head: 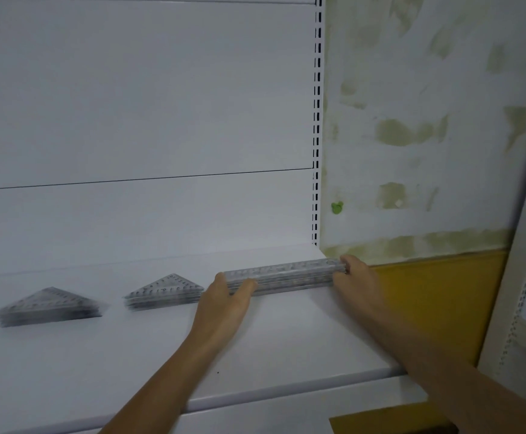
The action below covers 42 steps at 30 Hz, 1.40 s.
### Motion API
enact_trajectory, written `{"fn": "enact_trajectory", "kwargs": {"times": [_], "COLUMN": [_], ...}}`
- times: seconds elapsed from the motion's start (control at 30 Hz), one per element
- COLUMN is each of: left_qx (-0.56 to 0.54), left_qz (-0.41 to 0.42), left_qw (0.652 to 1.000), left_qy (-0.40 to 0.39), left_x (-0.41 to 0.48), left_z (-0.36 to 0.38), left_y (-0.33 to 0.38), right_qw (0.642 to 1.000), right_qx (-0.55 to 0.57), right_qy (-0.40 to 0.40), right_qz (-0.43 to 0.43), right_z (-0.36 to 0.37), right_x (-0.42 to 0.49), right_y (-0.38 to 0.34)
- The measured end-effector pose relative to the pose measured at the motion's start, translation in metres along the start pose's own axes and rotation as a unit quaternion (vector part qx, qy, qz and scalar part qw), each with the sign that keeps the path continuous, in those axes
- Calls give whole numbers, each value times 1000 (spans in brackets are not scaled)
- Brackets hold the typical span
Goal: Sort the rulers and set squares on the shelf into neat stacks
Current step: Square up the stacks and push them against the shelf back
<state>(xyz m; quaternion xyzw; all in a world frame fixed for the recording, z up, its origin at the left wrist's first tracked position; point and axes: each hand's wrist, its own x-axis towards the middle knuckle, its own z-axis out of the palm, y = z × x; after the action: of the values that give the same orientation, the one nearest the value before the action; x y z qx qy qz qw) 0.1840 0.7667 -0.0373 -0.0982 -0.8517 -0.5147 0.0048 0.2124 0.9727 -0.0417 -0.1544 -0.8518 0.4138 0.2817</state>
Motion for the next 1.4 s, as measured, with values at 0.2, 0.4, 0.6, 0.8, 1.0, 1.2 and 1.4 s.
{"fn": "enact_trajectory", "kwargs": {"times": [0.2, 0.4, 0.6, 0.8, 1.0, 1.2, 1.4], "left_qx": [119, 227, 240, 419, 421, 408, 414], "left_qz": [62, 175, 275, 220, 157, 200, 229], "left_qw": [991, 958, 930, 874, 872, 869, 862], "left_qy": [4, 24, 28, -108, -193, -194, -180], "left_x": [8, 15, 26, 59, 84, 94, 95], "left_z": [-16, -31, -33, -40, -40, -40, -37], "left_y": [2, 9, 27, 23, 20, 14, 13], "right_qw": [998, 999, 952, 861, 833, 813, 803], "right_qx": [37, -32, -225, -373, -408, -423, -434], "right_qy": [-8, -2, -145, -334, -358, -370, -379], "right_qz": [47, -11, -146, -89, -105, -151, -152], "right_z": [1, -4, -28, -36, -29, -25, -23], "right_x": [6, 8, 40, 69, 81, 85, 85], "right_y": [3, -3, -19, -27, -32, -38, -40]}}
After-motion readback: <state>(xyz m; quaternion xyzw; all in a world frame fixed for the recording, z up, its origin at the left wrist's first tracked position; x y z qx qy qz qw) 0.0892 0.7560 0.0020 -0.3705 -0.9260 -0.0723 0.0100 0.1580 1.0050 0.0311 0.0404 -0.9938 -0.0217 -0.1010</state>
